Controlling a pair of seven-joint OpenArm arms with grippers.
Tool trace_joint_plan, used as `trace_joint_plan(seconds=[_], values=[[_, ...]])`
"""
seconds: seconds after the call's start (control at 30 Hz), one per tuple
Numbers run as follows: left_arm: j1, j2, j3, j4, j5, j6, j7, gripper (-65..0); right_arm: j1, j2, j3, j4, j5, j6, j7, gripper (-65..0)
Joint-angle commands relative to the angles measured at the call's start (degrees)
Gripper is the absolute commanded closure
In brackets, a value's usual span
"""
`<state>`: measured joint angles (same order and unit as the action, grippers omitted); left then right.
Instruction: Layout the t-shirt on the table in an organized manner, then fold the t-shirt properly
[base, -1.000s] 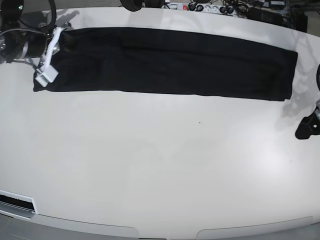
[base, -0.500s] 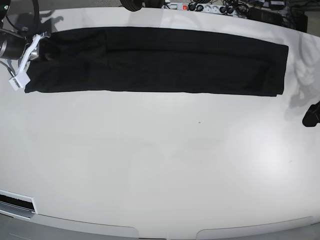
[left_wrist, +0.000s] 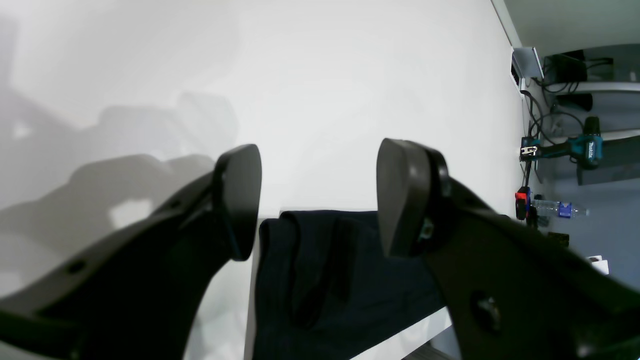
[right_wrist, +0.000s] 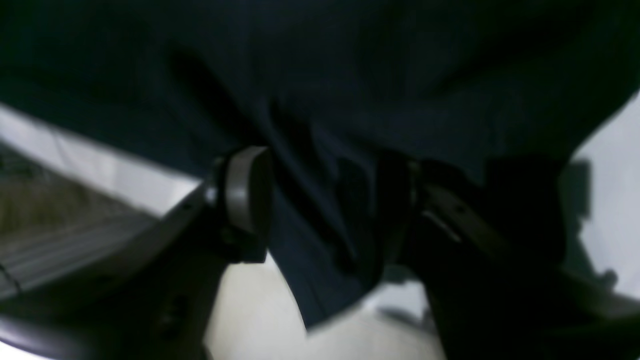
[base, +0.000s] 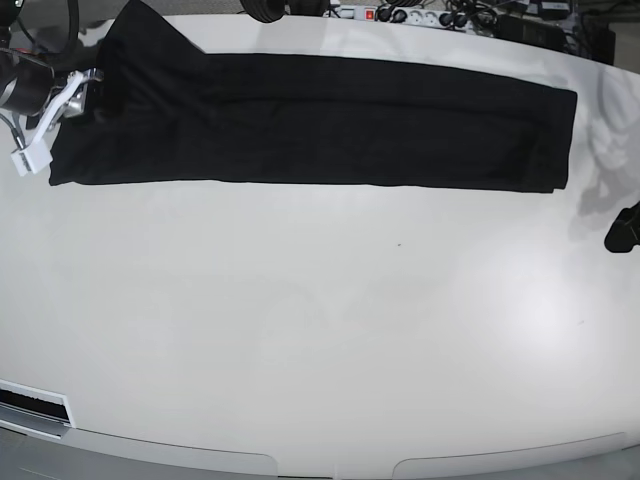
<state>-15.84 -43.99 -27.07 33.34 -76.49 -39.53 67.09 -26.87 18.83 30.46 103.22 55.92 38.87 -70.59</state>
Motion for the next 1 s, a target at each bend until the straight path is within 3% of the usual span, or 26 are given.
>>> trace_joint_plan(seconds=[0.0, 0.1, 0.17, 0.33, 0.4, 0.47, 0.57, 0.73, 0.87, 0.97], values=[[-0.63, -1.88, -0.44, 0.68, -1.33, -0.47, -0.2, -37.3, -0.09, -0.61, 0.31, 0.96, 0.98, 1.13, 1.46, -22.9], [-0.15, -1.88, -0.44, 0.68, -1.38, -0.47, 2.58, -37.3, 0.24, -3.5, -0.09, 0.24, 0.72, 1.13, 2.75, 0.0], [-0.17, -1.86, -0.42, 0.68, -1.38, -0.47, 4.15, -37.3, 1.36, -4.55, -1.05, -0.72, -1.66, 1.13, 3.63, 0.0], [0.35, -2.19, -0.42, 0.68, -1.49, -0.47, 7.78, -37.3, 3.93, -4.83, -6.69, -6.19, -19.78, 1.13, 15.89, 0.0], [1.84, -2.4, -0.42, 0.7, -2.12, -0.47, 8.92, -37.3, 4.02, -4.81, -9.35, -9.27, -24.26, 1.13, 19.06, 0.0], [3.67, -2.54, -0.42, 1.03, -2.19, -0.47, 9.11, -37.3, 4.31, -4.76, -11.63, -12.02, -27.63, 0.83, 20.52, 0.0], [6.43, -2.54, -0.42, 2.64, -2.16, -0.47, 9.75, -37.3, 5.66, -4.68, -13.97, -14.1, -32.11, -2.45, 20.48, 0.0], [13.16, -2.51, -0.37, 9.46, -2.19, -0.47, 9.29, -37.3, 6.84, -4.68, -14.73, -14.14, -32.61, -3.28, 20.46, 0.0], [18.73, -2.36, -0.39, 12.52, -2.16, -0.47, 4.48, -37.3, 6.6, -4.68, -14.73, -14.14, -32.2, -3.28, 19.98, 0.0], [19.98, -1.88, -0.39, 12.52, -2.14, -0.47, 3.8, -37.3, 7.02, -4.48, -14.71, -14.14, -32.2, -3.28, 20.0, 0.0]])
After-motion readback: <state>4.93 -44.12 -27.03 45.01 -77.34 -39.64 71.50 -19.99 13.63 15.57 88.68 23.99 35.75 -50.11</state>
